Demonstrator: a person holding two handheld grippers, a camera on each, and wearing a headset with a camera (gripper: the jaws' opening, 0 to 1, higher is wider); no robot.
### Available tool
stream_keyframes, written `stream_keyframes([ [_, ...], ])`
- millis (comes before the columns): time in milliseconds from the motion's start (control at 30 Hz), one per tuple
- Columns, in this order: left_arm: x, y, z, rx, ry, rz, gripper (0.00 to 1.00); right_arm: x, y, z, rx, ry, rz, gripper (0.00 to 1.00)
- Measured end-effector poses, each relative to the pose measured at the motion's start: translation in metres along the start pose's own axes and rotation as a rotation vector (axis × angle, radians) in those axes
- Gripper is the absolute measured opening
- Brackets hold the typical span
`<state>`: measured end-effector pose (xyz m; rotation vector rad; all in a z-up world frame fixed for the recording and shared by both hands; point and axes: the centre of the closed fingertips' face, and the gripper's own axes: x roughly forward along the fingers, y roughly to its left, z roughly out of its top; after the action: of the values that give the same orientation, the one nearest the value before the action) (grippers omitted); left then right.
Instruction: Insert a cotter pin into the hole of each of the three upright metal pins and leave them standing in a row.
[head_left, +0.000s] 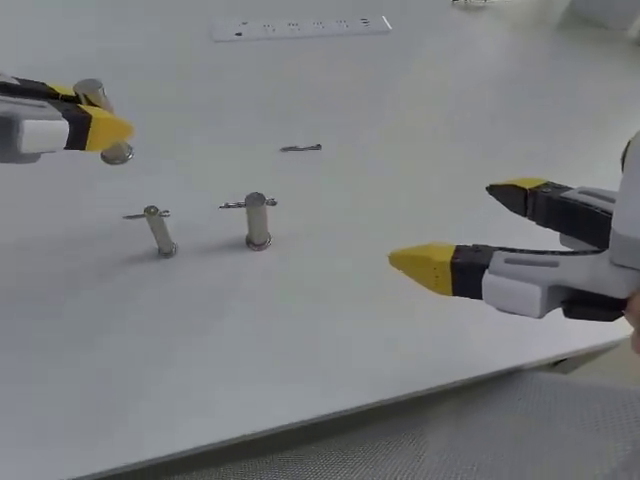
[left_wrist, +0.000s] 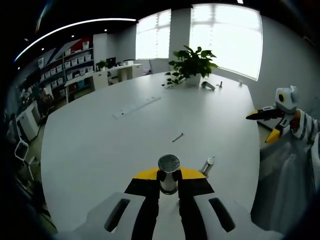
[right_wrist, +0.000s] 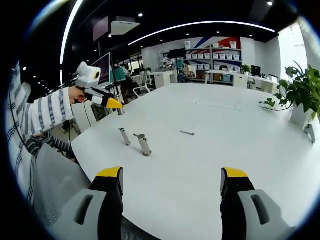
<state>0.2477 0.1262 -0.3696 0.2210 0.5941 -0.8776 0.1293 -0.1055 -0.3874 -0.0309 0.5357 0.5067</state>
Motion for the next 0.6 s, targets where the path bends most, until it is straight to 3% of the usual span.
stream_keyframes([
  [67, -0.003, -0.005, -0.005, 0.007, 0.012, 0.016, 0.09, -0.001, -0.001, 0.0, 0.0, -0.003, 0.0, 0.78],
  [100, -0.005, -0.01, -0.012, 0.032, 0.04, 0.03, 0.09, -0.002, -0.003, 0.0, 0.001, -0.005, -0.001, 0.78],
  [167, -0.007, -0.019, -0.02, 0.021, 0.064, 0.035, 0.09, -0.003, -0.005, -0.001, 0.002, -0.006, -0.002, 0.78],
  [267, -0.008, -0.029, -0.026, 0.004, 0.064, 0.035, 0.09, -0.004, -0.007, -0.002, 0.004, -0.006, -0.003, 0.78],
  [600, 0.0, -0.08, -0.052, -0.006, 0.069, 0.018, 0.09, -0.003, -0.006, -0.004, 0.001, 0.003, 0.012, 0.78],
])
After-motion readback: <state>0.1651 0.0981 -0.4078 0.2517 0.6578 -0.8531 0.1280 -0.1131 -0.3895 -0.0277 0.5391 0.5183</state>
